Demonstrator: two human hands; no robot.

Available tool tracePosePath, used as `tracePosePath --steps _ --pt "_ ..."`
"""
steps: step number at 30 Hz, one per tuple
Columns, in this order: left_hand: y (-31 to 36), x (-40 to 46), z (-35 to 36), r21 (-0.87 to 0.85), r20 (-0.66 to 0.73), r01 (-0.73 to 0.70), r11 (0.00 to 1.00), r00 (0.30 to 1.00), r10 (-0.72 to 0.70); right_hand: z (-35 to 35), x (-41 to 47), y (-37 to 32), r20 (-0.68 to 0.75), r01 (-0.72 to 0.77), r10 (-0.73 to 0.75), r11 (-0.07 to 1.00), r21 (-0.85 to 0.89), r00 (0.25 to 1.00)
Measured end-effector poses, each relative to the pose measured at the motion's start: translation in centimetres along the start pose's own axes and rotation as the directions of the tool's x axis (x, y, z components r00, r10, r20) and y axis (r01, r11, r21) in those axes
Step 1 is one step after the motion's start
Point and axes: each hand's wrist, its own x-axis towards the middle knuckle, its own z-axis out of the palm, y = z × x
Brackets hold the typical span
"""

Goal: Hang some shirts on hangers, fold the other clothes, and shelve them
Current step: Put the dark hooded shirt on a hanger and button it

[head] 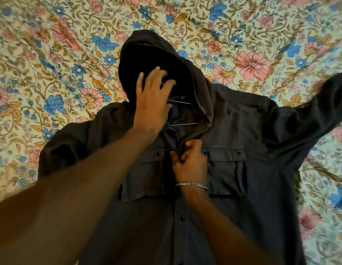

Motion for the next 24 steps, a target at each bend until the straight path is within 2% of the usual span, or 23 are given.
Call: tracePosePath --steps 2,3,5,7,10,13,16,18,20,24 --pt "2.0 -4.8 -0.5 -0.156 -0.118 0.179 0.971 0.973 -0.198 0.0 0.1 0.0 -0.019 0.002 -0.002 1.0 -0.024 1.0" --pt "3.0 -7.5 -0.5 -0.241 -0.099 0.253 0.937 0.954 -0.283 0.0 0.1 0.0 -0.032 0.005 -0.005 1.0 -0.029 0.999" --pt "5.0 -12.7 0.1 -0.4 0.067 0.423 0.813 0.898 -0.434 -0.1 0.1 0.2 -0.068 -0.006 0.006 1.0 -0.009 0.998" --pt "6.2 -16.0 1.1 -0.469 0.222 0.557 0.686 0.826 -0.519 -0.3 0.0 0.5 -0.086 -0.032 0.033 0.999 0.017 0.996" --pt "7.1 -16.7 1.6 -0.458 0.258 0.602 0.654 0.794 -0.55 -0.4 -0.2 1.0 -0.067 -0.036 0.037 0.999 0.015 0.997" --pt "7.3 -15.5 1.3 -0.457 0.257 0.631 0.627 0.769 -0.585 -0.2 -0.4 0.8 -0.053 -0.01 0.007 0.998 -0.06 0.999" --pt "6.9 -14.4 1.0 -0.433 0.249 0.673 0.6 0.729 -0.638 0.0 -0.2 0.6 -0.078 -0.08 0.073 0.993 -0.084 0.994" --pt "6.4 -13.7 1.1 -0.449 0.294 0.696 0.561 0.708 -0.642 0.1 -0.1 0.4 -0.093 -0.073 0.065 0.994 -0.081 0.994" --pt "6.3 -13.2 1.0 -0.458 0.349 0.718 0.524 0.688 -0.636 0.1 -0.2 0.8 -0.103 -0.058 0.055 0.998 -0.029 0.993" --pt "6.1 -12.3 1.4 -0.391 0.382 0.757 0.523 0.651 -0.656 0.3 -0.5 2.2 -0.047 -0.144 0.154 0.974 0.177 0.987"
